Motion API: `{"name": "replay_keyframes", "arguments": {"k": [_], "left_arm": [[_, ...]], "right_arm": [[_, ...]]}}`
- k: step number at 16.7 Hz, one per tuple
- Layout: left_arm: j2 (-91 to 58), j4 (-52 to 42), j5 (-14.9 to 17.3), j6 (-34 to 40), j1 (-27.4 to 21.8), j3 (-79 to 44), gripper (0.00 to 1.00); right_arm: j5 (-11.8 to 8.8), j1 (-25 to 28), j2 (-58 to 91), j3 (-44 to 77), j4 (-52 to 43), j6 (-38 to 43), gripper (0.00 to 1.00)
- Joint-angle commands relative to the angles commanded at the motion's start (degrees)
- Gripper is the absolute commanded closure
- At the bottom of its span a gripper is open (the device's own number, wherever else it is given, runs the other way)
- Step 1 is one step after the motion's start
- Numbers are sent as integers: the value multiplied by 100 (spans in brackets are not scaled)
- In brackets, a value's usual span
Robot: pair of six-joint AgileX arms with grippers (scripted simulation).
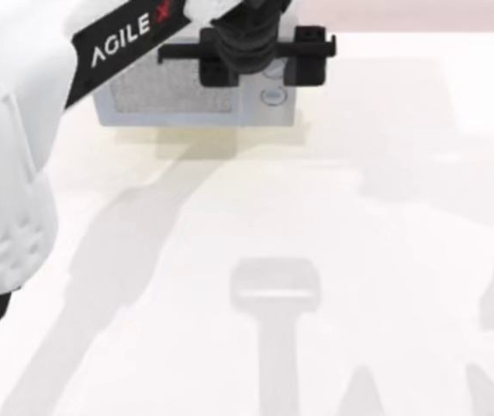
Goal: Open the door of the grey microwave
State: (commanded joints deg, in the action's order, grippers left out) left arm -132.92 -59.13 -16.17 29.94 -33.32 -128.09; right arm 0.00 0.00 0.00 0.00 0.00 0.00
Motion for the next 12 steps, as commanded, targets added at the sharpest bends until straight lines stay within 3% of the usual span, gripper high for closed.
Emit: {"name": "replay_keyframes", "arguments": {"k": [6,7,12], "left_arm": [[0,0,0,0,0,0,100],[2,25,132,51,-185,160,100],[356,213,20,108,-178,697,100]], "right_arm": [[0,0,0,0,0,0,0],[0,0,0,0,0,0,0],[0,0,0,0,0,0,0]]}}
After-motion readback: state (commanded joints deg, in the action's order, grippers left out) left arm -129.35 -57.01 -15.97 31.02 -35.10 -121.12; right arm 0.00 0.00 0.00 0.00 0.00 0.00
